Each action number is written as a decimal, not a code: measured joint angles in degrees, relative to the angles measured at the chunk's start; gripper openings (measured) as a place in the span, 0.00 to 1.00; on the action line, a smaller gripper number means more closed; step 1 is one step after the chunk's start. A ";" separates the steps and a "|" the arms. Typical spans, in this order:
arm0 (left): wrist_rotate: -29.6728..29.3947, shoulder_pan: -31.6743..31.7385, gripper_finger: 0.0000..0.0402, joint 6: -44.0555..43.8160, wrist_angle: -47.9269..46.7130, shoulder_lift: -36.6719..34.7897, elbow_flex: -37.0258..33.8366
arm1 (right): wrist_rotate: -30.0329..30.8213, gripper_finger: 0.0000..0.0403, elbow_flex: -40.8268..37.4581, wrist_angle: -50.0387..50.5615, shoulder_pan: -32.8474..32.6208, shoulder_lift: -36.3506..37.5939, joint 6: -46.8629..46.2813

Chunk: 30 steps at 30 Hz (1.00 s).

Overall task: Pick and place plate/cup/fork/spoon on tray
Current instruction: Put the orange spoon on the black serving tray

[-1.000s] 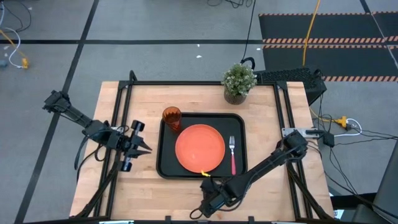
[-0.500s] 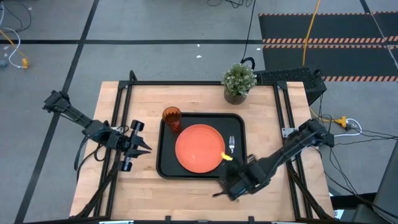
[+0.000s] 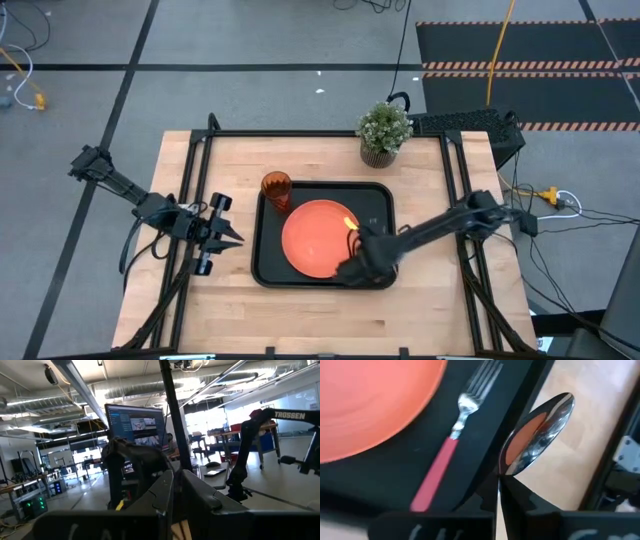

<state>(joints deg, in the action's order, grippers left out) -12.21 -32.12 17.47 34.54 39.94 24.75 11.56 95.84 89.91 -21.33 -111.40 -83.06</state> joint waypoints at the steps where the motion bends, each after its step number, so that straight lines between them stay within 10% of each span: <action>1: 0.00 0.00 0.10 -0.04 0.00 0.00 0.00 | -0.49 0.00 -0.55 -0.15 0.82 -0.65 1.22; 30: 0.01 -0.01 0.10 -0.24 -0.02 0.01 0.00 | 1.76 0.04 -10.04 -11.81 9.69 -1.59 8.78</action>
<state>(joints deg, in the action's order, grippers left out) -12.20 -32.13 17.23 34.52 39.94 24.75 13.32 85.80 78.10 -11.64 -112.99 -74.28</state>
